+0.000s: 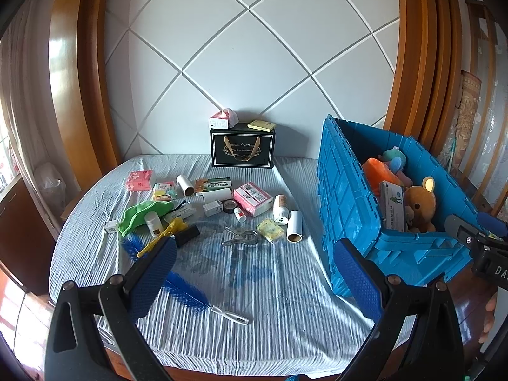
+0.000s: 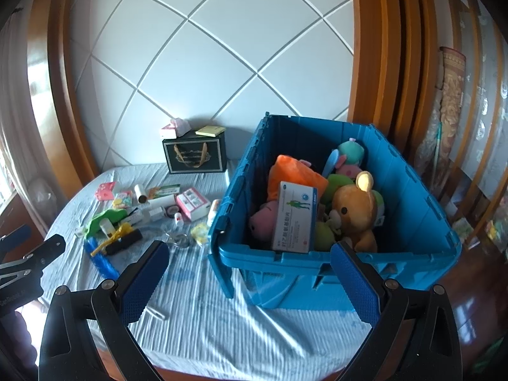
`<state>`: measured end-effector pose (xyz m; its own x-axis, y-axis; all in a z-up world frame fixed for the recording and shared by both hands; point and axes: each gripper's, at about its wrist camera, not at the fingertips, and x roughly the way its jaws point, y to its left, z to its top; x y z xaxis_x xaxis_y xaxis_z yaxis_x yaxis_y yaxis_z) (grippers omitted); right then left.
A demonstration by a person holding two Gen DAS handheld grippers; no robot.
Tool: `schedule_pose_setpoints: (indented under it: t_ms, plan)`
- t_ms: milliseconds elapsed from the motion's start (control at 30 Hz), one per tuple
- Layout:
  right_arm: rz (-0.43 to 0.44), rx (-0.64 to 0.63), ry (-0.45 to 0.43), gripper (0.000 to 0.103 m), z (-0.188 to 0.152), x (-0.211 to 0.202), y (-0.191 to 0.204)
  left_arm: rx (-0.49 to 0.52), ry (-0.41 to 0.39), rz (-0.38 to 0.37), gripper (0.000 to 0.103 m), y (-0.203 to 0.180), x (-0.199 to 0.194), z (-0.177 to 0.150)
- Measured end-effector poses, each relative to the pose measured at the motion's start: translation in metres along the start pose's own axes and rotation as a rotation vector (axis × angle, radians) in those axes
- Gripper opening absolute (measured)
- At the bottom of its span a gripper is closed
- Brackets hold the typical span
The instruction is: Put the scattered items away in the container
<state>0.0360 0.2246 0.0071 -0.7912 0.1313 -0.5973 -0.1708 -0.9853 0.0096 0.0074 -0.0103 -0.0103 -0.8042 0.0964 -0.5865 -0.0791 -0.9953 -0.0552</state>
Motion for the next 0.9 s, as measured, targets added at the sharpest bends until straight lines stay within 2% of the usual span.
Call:
schedule_pose_setpoints:
  t_ms: [200,300,433,533,633,733,900]
  plan:
    - [0.012,-0.004,-0.004,0.103,-0.006,-0.007,0.022,-0.014,-0.015,-0.002,0.101,0.025,-0.009,-0.010]
    - [0.038,0.000,-0.015,0.103,-0.012,-0.010,0.041,-0.044,-0.021,0.009,0.101,0.051,-0.014,-0.019]
    - [0.086,-0.004,-0.031,0.103,-0.022,-0.011,0.073,-0.089,0.010,0.094,0.101,0.096,-0.007,-0.033]
    - [0.119,-0.022,-0.039,0.103,-0.030,-0.005,0.099,-0.112,-0.004,0.170,0.101,0.130,-0.002,-0.043]
    - [0.150,-0.055,-0.027,0.103,-0.036,0.008,0.124,-0.118,-0.005,0.219,0.101,0.158,0.009,-0.051]
    - [0.170,-0.102,-0.007,0.103,-0.034,0.029,0.148,-0.124,0.034,0.247,0.101,0.181,0.032,-0.056]
    - [0.248,-0.131,0.019,0.103,-0.026,0.090,0.178,-0.179,0.116,0.283,0.101,0.212,0.086,-0.064]
